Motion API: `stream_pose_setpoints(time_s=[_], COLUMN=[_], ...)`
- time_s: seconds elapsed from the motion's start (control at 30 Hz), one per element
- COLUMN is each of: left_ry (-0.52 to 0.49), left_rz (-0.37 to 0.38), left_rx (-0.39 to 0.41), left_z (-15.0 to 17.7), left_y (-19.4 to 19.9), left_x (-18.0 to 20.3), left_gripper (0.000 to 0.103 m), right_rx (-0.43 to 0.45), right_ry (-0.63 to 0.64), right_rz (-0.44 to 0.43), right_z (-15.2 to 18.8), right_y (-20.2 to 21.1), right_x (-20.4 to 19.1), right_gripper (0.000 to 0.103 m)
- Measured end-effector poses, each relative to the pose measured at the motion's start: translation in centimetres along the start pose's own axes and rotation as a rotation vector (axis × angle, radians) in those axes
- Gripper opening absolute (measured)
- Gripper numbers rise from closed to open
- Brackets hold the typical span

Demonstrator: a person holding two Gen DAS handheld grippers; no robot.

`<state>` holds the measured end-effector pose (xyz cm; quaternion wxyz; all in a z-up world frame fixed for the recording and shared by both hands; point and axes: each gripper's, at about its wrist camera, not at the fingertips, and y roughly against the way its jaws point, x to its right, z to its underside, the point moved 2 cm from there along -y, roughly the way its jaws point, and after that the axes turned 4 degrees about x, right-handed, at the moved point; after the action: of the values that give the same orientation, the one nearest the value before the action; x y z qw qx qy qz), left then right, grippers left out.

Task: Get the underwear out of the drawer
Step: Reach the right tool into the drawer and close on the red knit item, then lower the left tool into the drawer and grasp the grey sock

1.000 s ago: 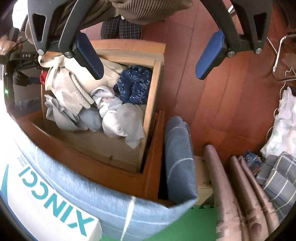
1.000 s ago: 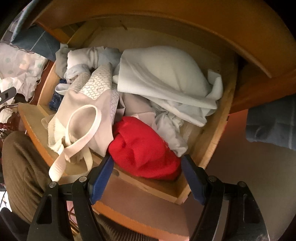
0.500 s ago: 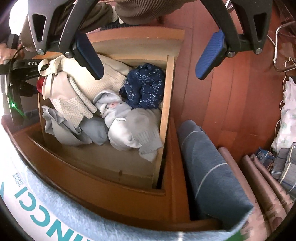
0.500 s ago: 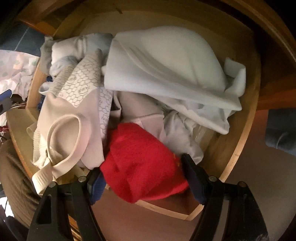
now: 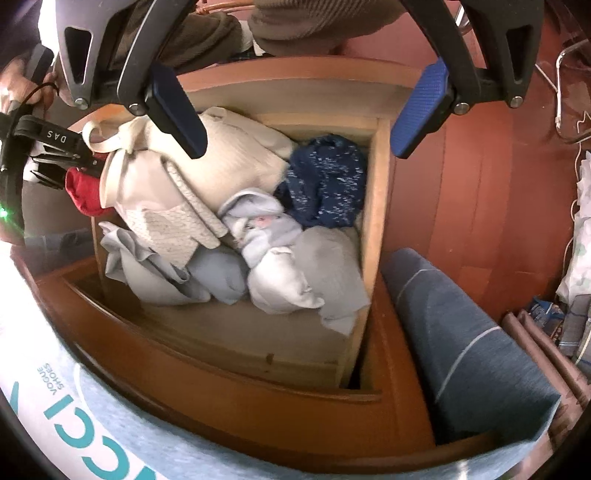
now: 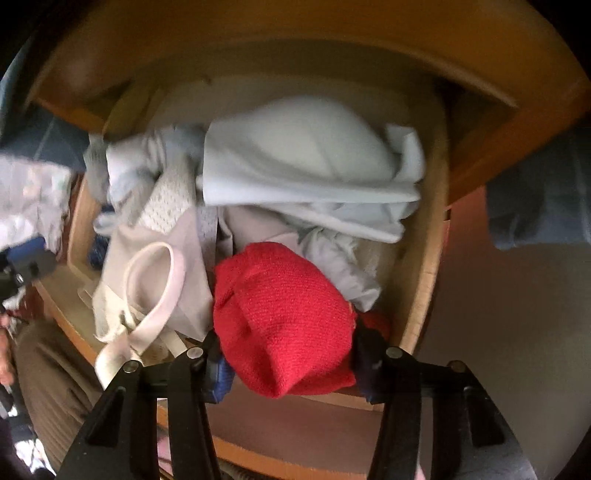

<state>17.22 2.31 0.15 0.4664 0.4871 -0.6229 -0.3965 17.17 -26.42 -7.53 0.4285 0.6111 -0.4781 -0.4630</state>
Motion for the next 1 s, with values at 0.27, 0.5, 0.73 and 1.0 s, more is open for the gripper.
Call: stream_pose_setpoints(time_s=[0.27, 0.5, 0.73, 1.0], left_ry=[0.036, 0.07, 0.102, 0.113], left_rz=[-0.02, -0.031, -0.037, -0.096], left_rx=[0.024, 0.078, 0.063, 0.1], left_z=[-1.0, -2.1, -2.7, -4.0], left_y=[0.7, 0.4, -2.0, -3.6], left_x=[-1.3, -2.4, -2.6, -2.1], left_gripper=[0.101, 0.101, 0.101, 0.1], right_rx=[0.166, 0.194, 0.179, 0.174], right_ry=[-0.133, -0.19, -0.183, -0.193], right_rz=[-0.019, -0.049, -0.055, -0.069], right_z=[1.6, 1.8, 2.4, 2.2], right_y=[3.9, 4.3, 5.1, 4.7], right_x=[0.9, 1.7, 2.7, 2.6], right_gripper=[0.048, 0.048, 0.049, 0.05])
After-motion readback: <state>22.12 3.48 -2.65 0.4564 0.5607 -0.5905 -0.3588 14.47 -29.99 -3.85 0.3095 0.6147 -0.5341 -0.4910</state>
